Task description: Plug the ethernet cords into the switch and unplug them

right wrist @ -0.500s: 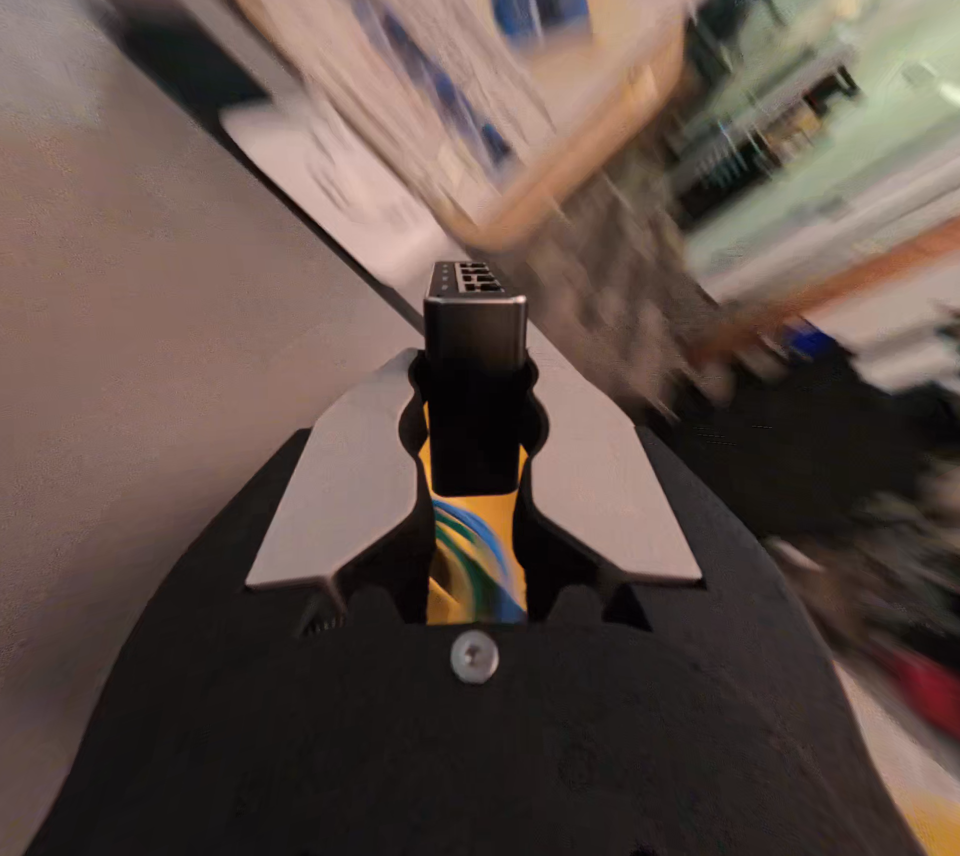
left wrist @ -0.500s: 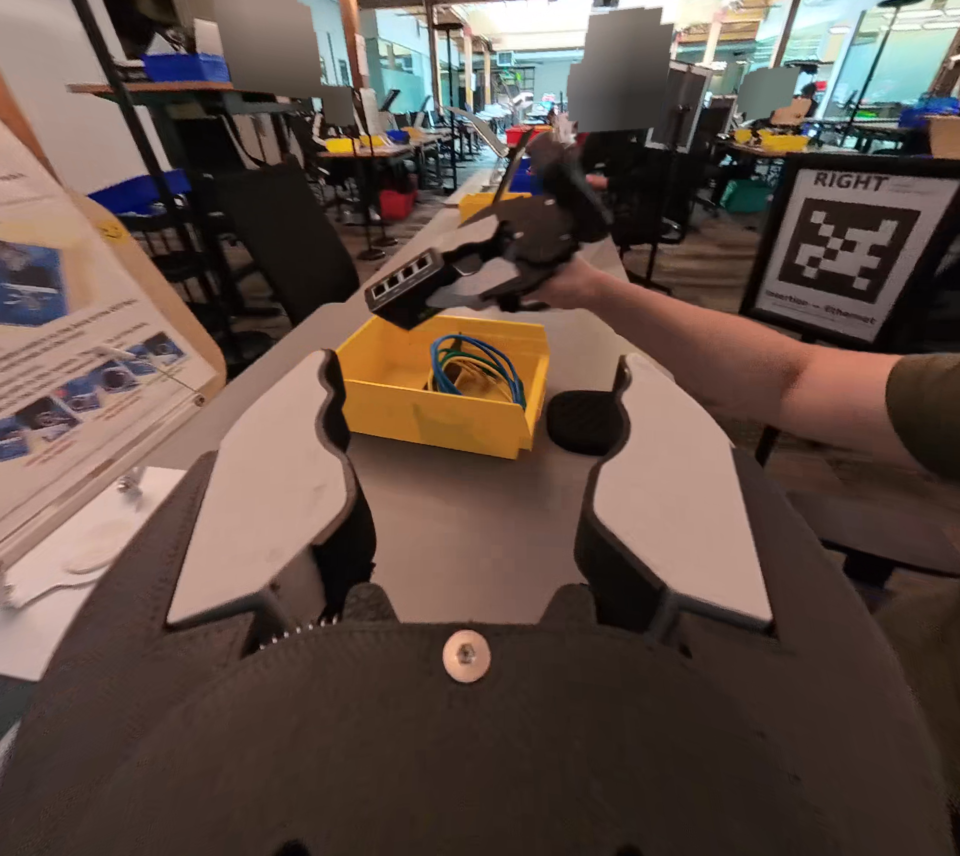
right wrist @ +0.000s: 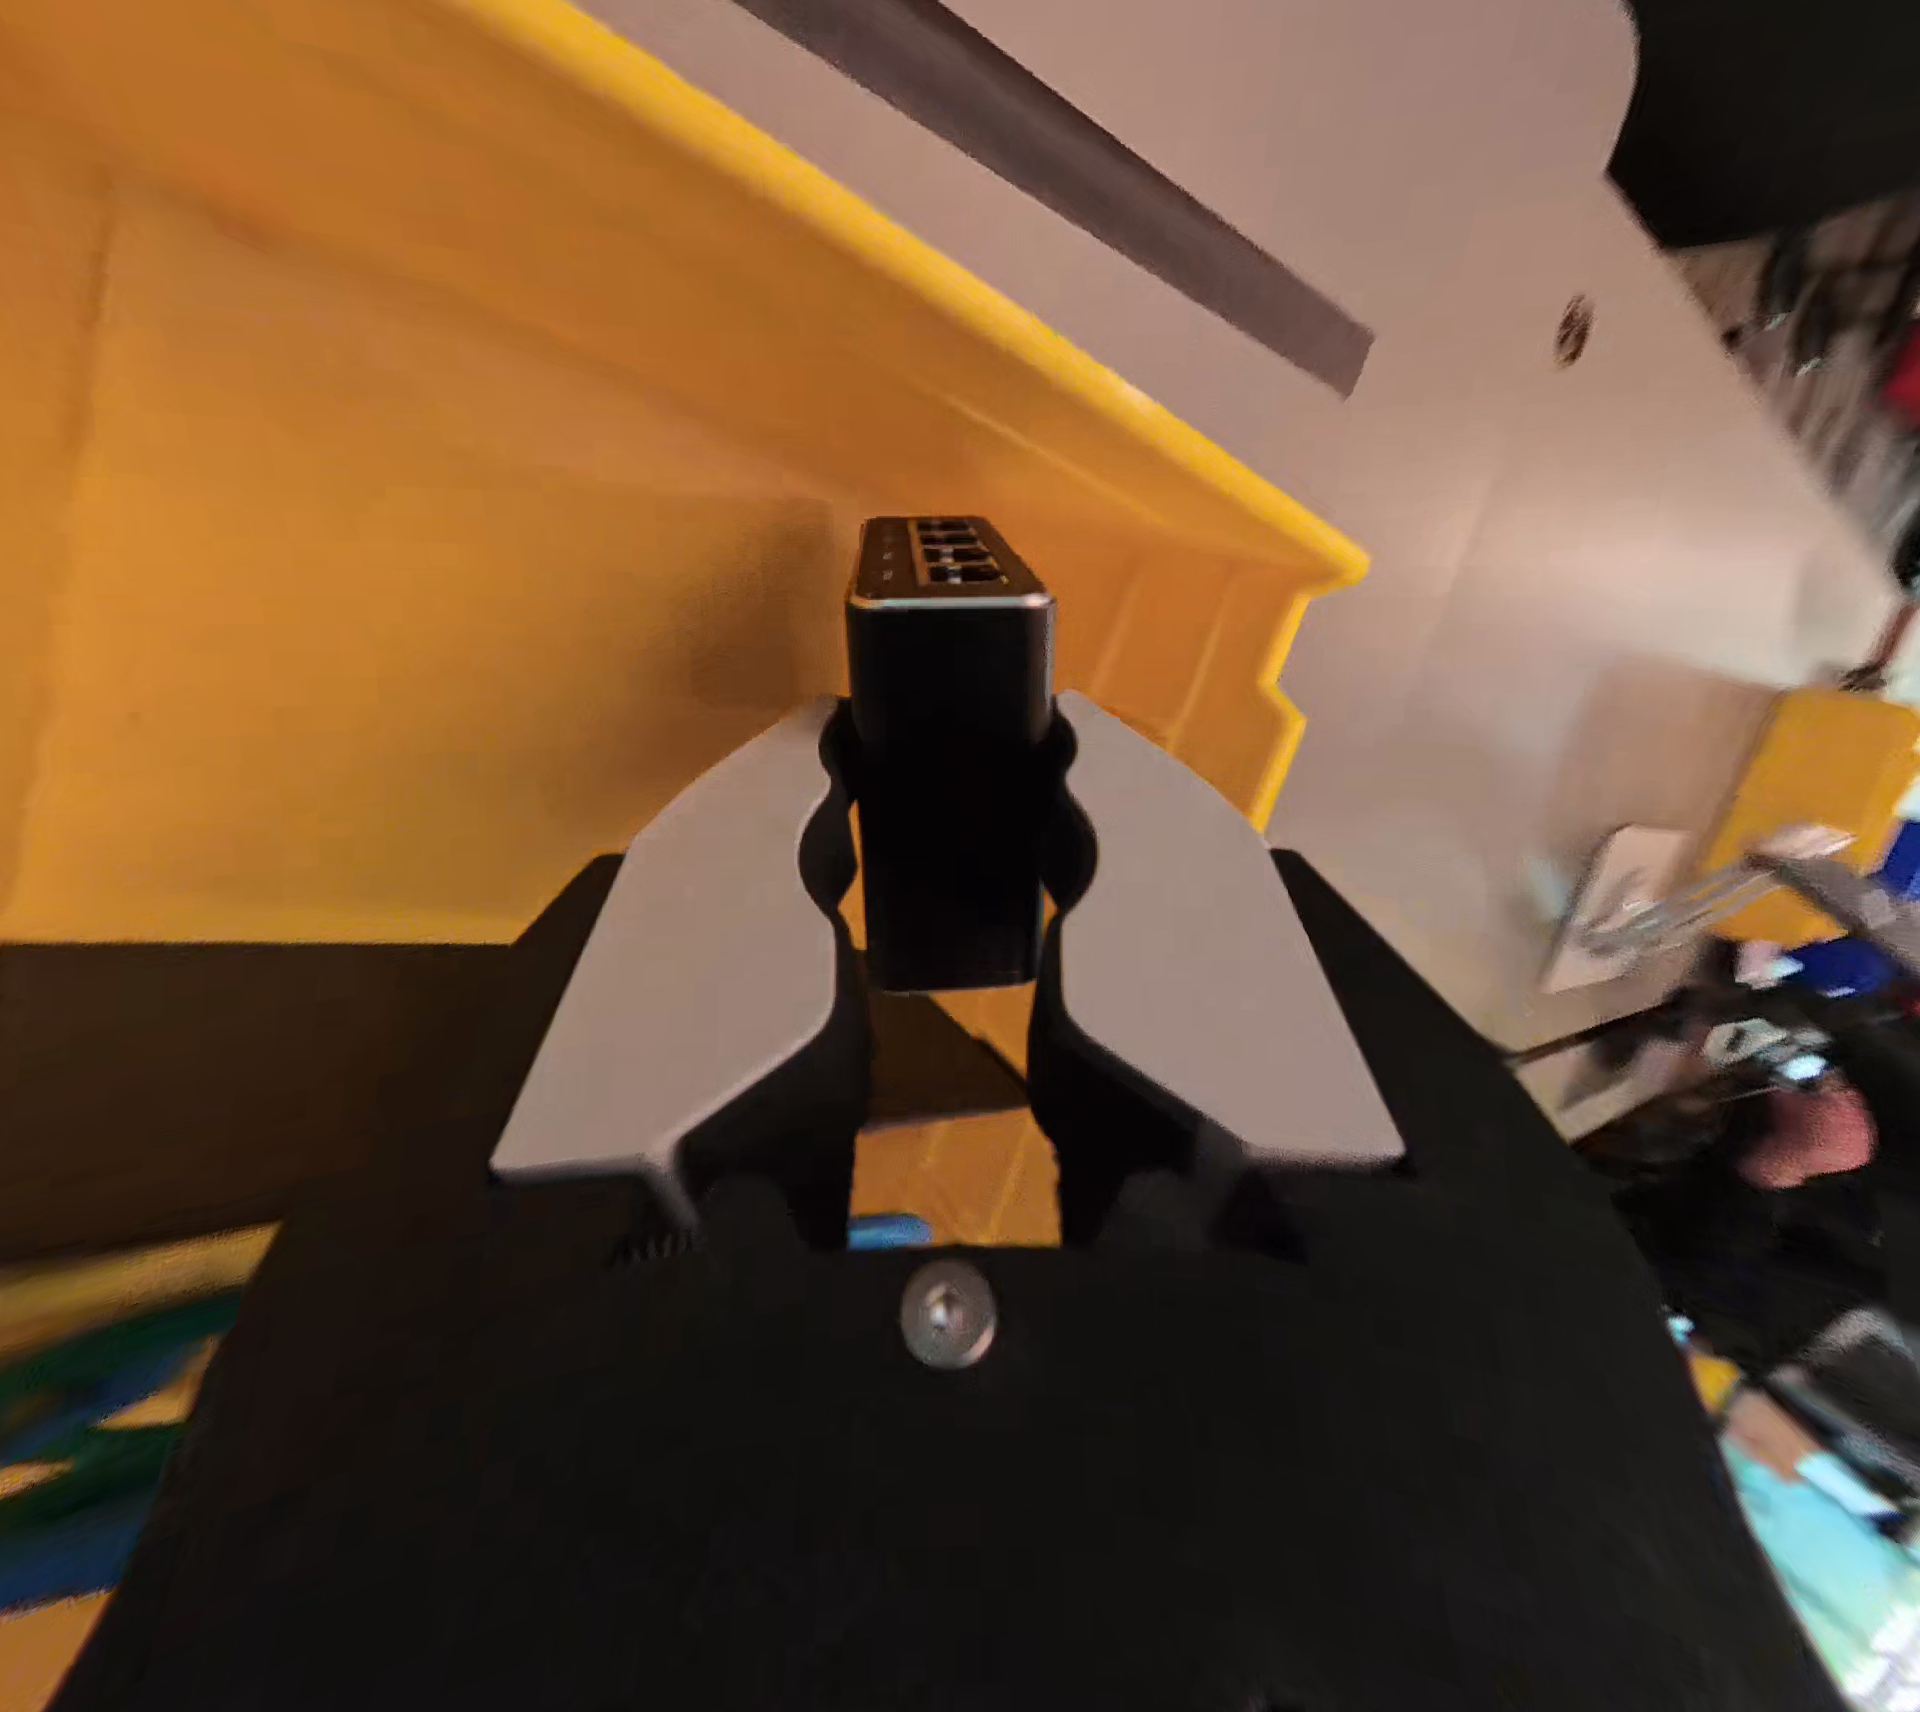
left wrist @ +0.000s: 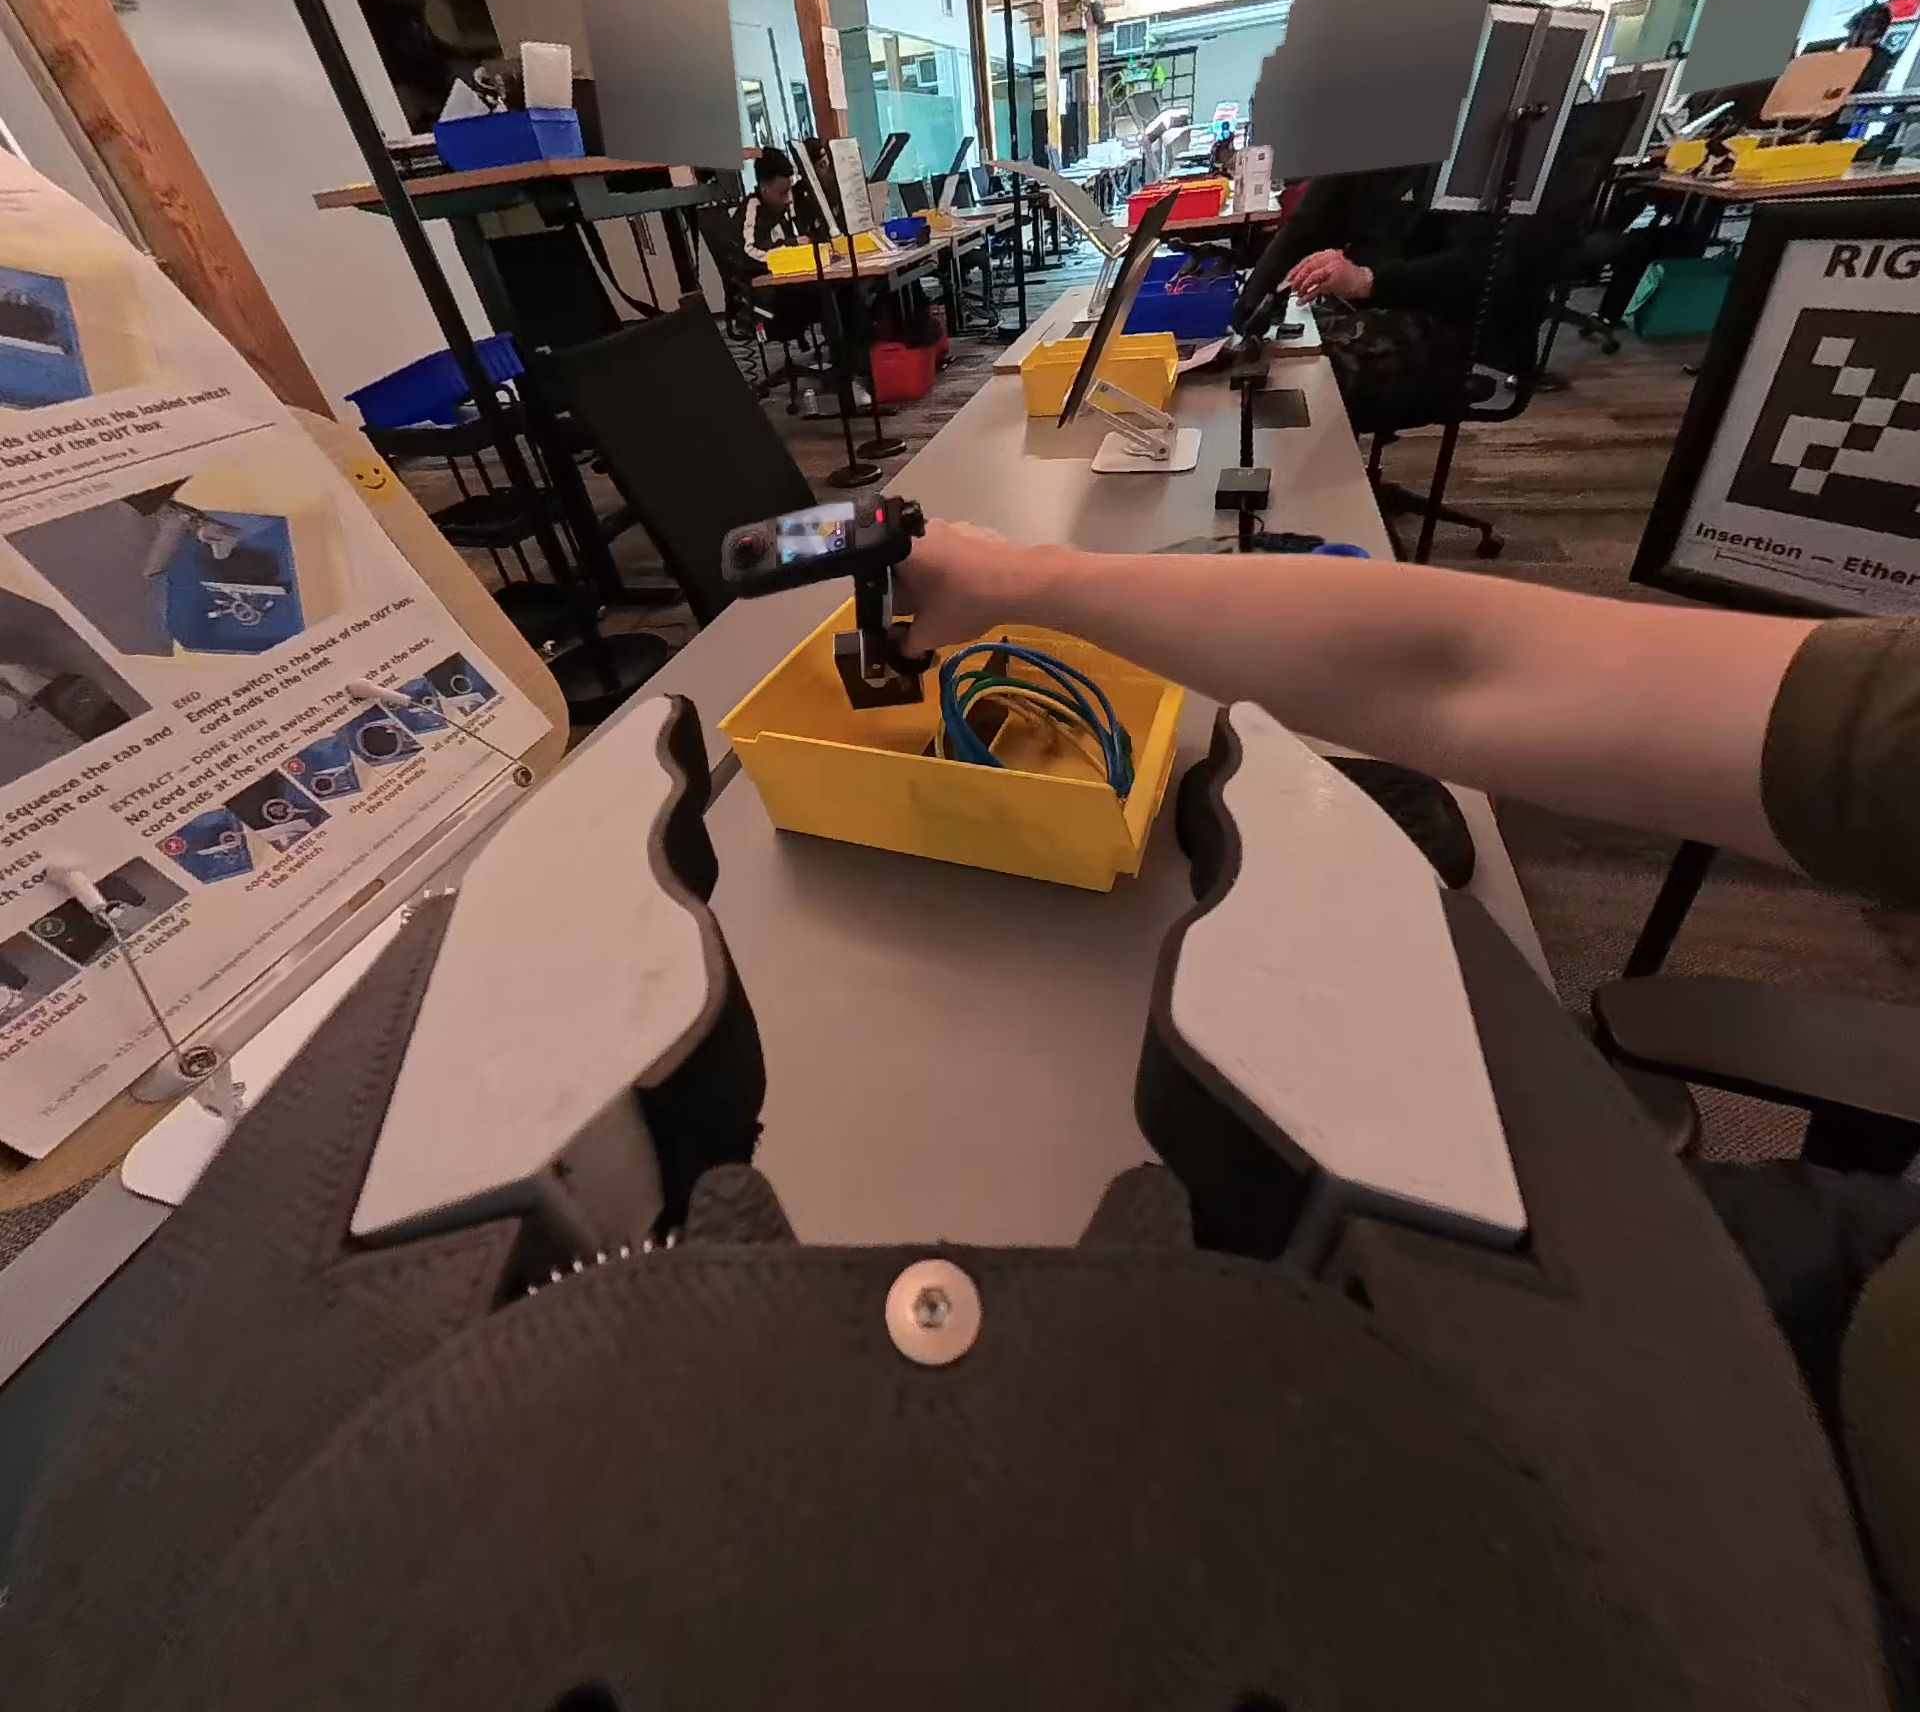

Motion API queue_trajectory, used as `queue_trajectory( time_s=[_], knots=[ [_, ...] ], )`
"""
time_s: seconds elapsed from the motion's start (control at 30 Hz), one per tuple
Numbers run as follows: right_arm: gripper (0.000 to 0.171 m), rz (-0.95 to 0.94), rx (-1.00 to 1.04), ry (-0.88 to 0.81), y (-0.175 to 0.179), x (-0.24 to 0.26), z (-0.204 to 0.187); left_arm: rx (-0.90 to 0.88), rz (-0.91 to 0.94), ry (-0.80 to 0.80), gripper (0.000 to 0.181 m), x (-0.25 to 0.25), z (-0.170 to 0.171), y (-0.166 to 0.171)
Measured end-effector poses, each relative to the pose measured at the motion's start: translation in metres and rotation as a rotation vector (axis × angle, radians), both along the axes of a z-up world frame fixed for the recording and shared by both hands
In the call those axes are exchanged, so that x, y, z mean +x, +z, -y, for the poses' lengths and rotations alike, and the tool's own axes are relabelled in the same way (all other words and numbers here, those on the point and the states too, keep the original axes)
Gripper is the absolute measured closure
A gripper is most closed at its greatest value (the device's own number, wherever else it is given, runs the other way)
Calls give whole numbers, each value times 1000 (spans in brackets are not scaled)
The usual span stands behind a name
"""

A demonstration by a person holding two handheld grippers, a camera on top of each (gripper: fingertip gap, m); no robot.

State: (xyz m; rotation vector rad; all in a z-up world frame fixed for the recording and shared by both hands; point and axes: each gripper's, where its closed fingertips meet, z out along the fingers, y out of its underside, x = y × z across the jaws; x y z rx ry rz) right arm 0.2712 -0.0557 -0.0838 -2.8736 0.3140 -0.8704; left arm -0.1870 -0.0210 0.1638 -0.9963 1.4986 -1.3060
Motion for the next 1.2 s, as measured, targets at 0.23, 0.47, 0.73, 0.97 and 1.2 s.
queue_trajectory(
  time_s=[0.23, 0.47, 0.73, 0.97, 1.2],
  knots=[
    [136, -57, -49, -258, -29, 8, 31, -23, 7, 16, 90, -1, -2, 2],
    [123, -313, 60, -237, -37, -27, 11, -30, -13, 40, 87, -3, -7, 1],
    [123, -491, 922, -53, 79, -44, 11, -38, -48, 226, 80, -23, -50, 1],
    [126, -439, 998, -267, 68, -8, 115, -114, -496, 967, 82, -114, -198, -79],
    [149, -550, 569, -299, -13, -28, 140, -314, -763, 1082, 93, -161, -228, -147]
  ],
)
